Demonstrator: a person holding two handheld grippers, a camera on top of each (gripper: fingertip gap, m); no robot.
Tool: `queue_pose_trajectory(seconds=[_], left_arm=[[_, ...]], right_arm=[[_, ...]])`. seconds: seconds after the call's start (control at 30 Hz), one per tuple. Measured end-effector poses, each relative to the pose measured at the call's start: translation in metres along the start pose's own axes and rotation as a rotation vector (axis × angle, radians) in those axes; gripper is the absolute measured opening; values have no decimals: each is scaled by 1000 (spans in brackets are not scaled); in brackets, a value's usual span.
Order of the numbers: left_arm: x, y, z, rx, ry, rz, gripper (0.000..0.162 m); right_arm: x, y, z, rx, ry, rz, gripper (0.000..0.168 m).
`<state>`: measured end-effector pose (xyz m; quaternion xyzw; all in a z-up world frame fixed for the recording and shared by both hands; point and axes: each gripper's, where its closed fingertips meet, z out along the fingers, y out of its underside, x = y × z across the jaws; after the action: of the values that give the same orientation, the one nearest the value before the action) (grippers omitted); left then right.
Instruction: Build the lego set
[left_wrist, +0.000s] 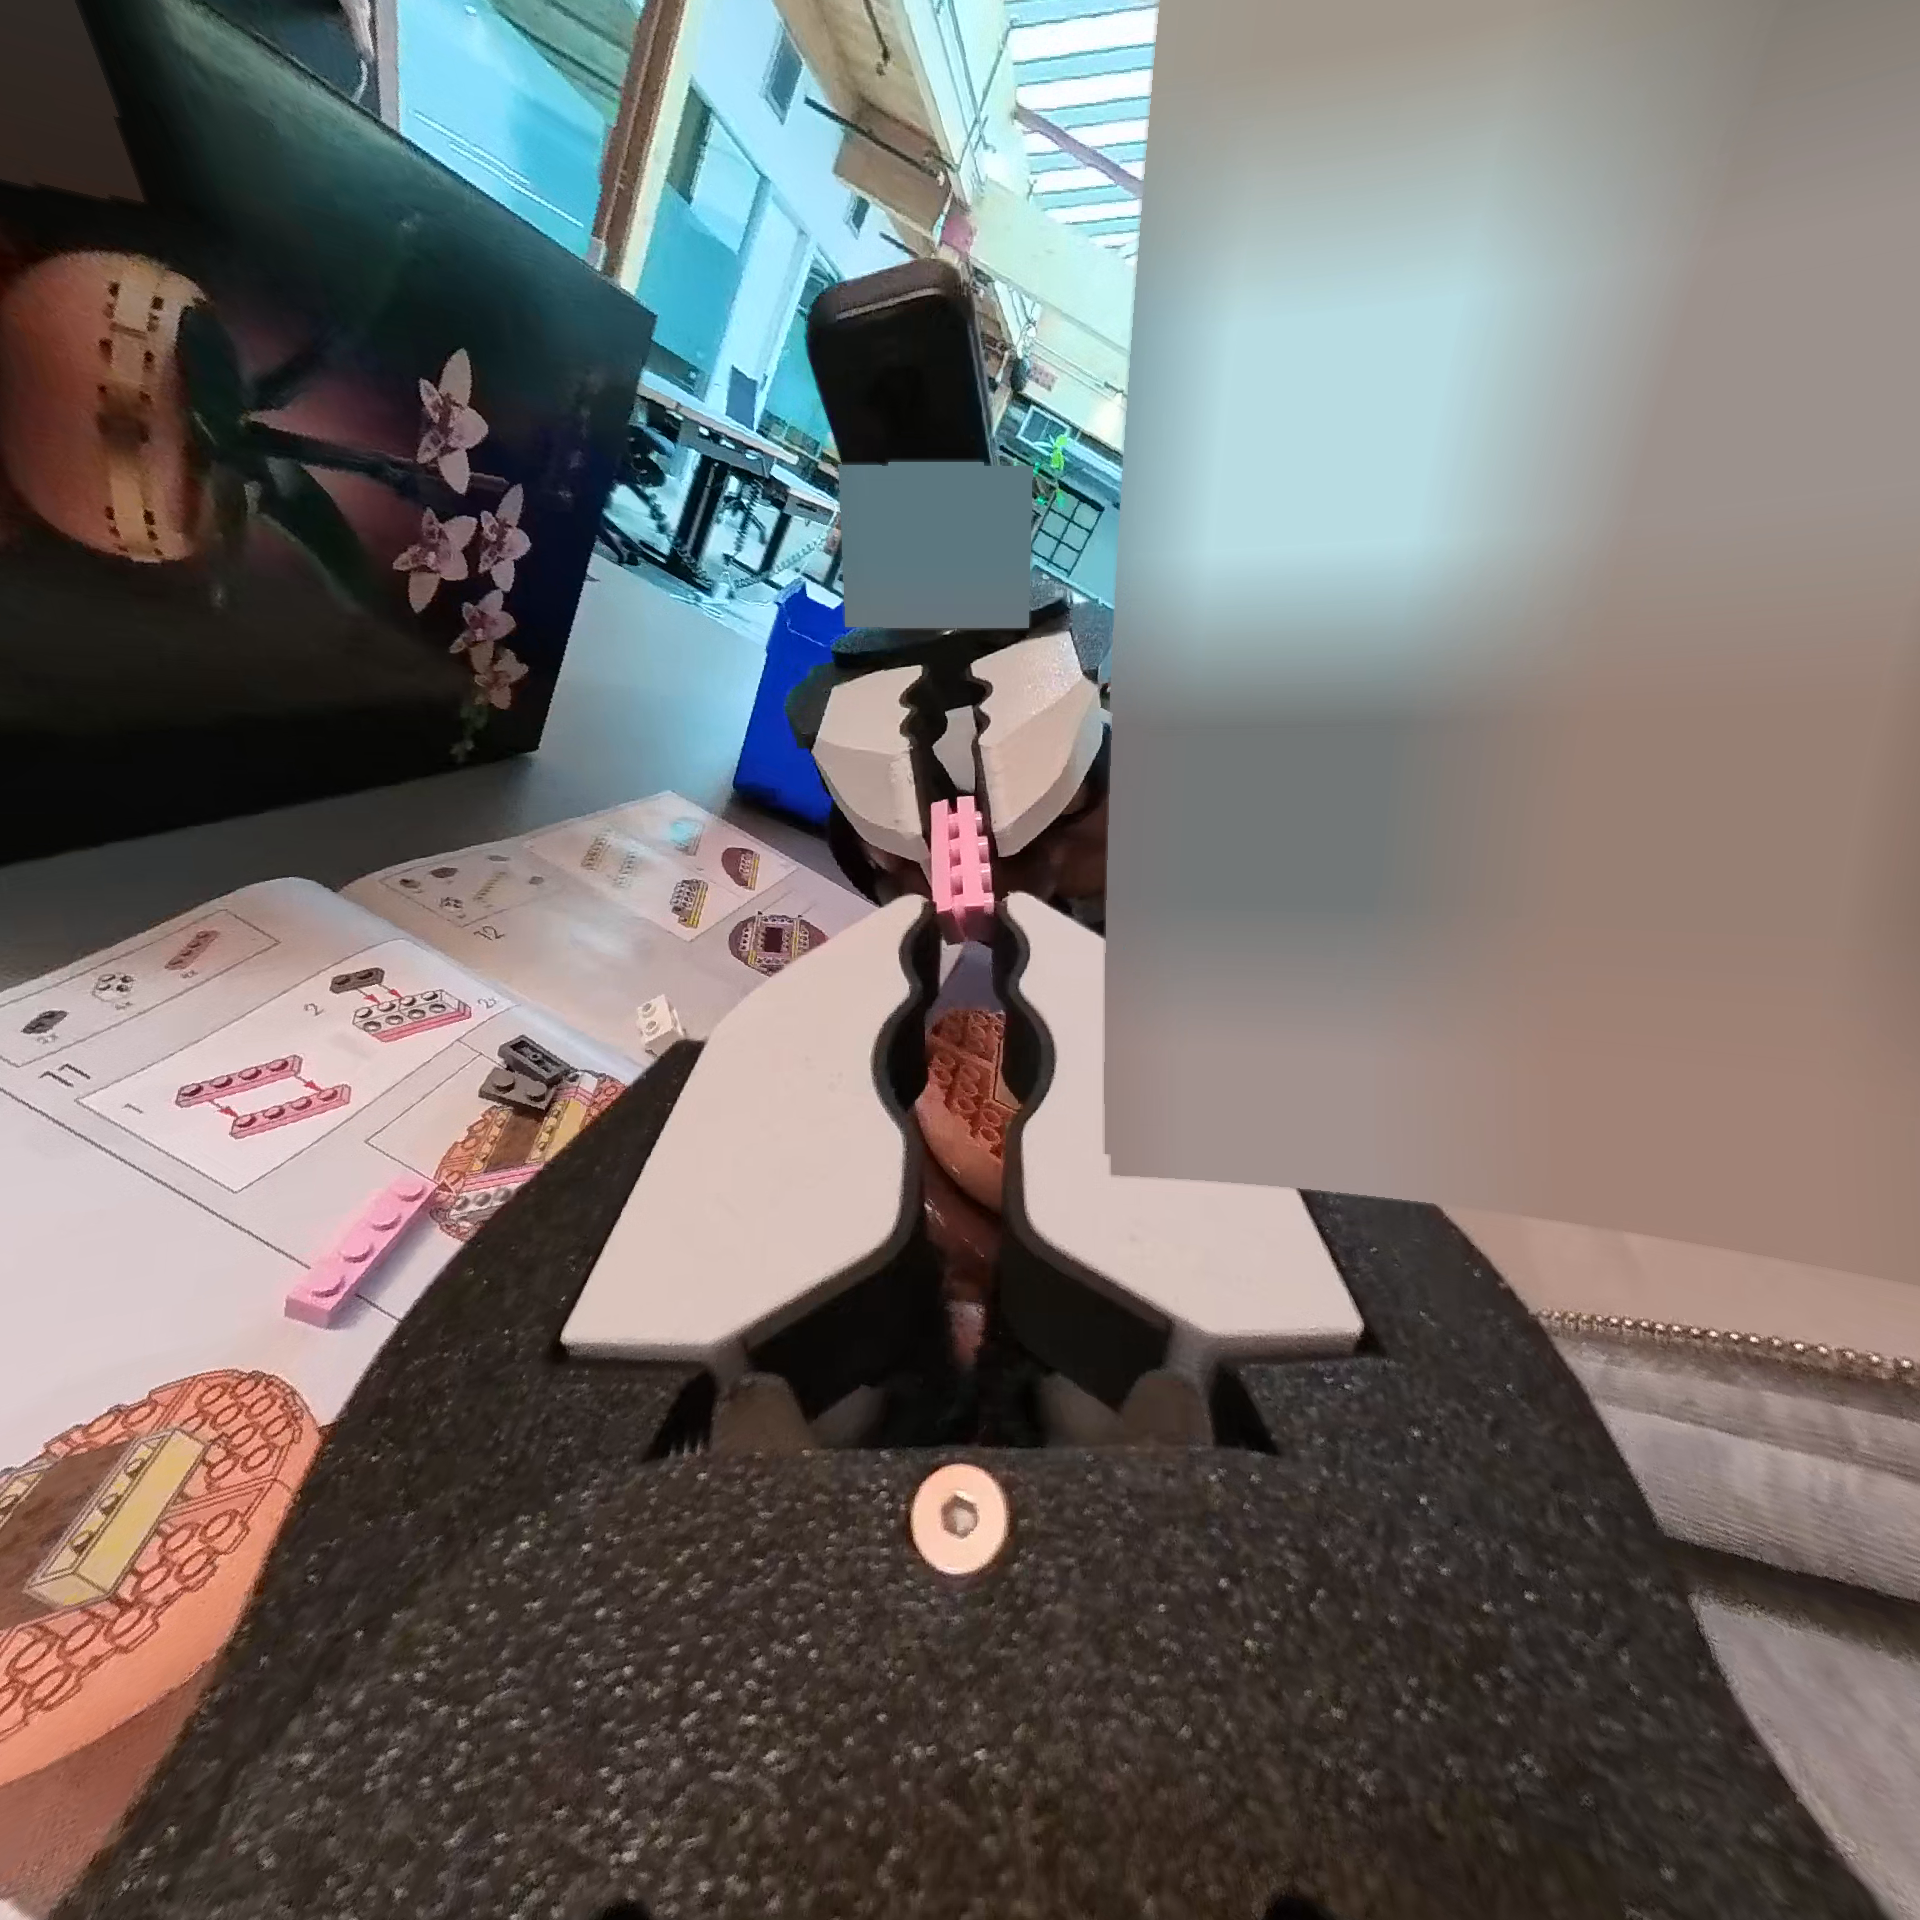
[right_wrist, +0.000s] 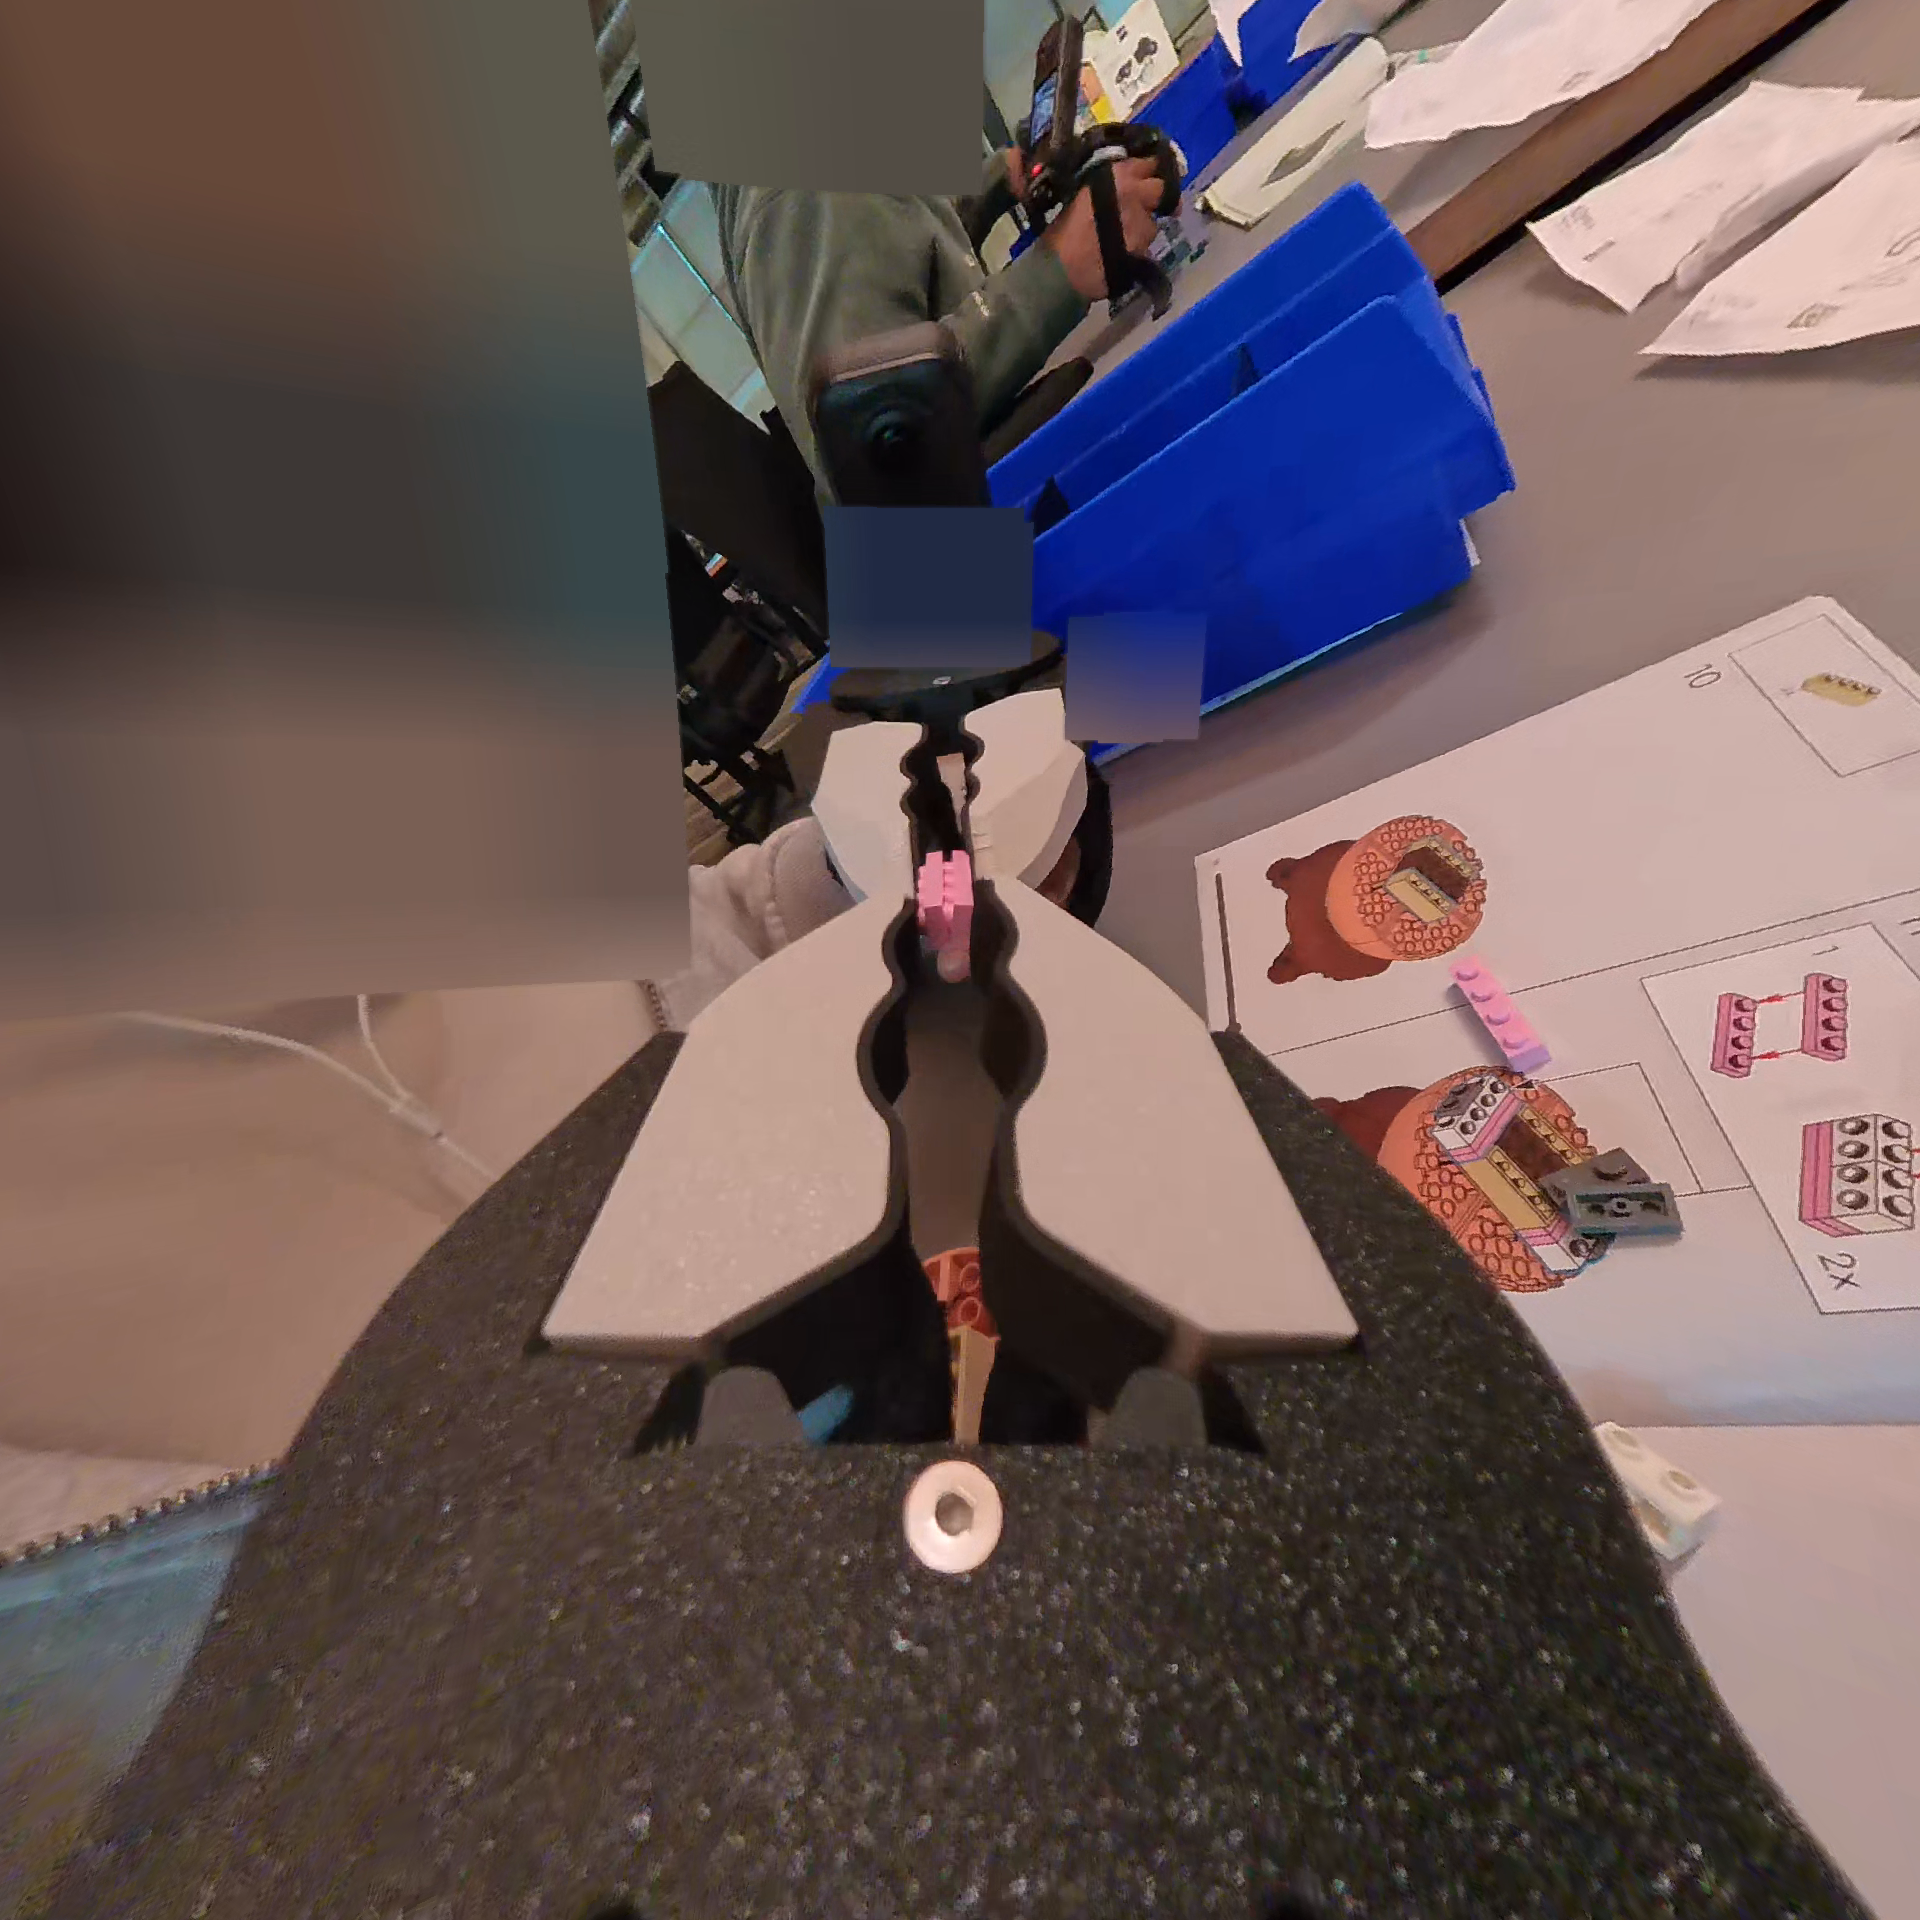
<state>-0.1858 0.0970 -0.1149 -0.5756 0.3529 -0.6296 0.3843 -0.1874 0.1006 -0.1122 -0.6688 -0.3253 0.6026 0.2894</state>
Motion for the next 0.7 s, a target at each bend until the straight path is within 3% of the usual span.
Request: queue_pose_trajectory(seconds=[0.2, 0.33, 0.43, 0.47, 0.5, 0.7], left_arm=[[6, 8, 2, -61, -34, 183, 8], [9, 7, 5, -69, -20, 162, 9], [13, 5, 9, -50, 14, 129, 26], [14, 5, 10, -50, 23, 134, 12], [14, 5, 11, -44, 17, 153, 9], [15, 12, 10, -102, -23, 279, 8]], right_arm=[[-6, 7, -3, -13, 6, -129, 8], [-8, 9, -6, -23, 24, -217, 8], [-11, 13, -3, -35, 15, -246, 8], [-12, 13, -3, -29, 18, -261, 8], [-12, 13, -4, -30, 21, -271, 8], [-11, 21, -3, -104, 52, -389, 9]])
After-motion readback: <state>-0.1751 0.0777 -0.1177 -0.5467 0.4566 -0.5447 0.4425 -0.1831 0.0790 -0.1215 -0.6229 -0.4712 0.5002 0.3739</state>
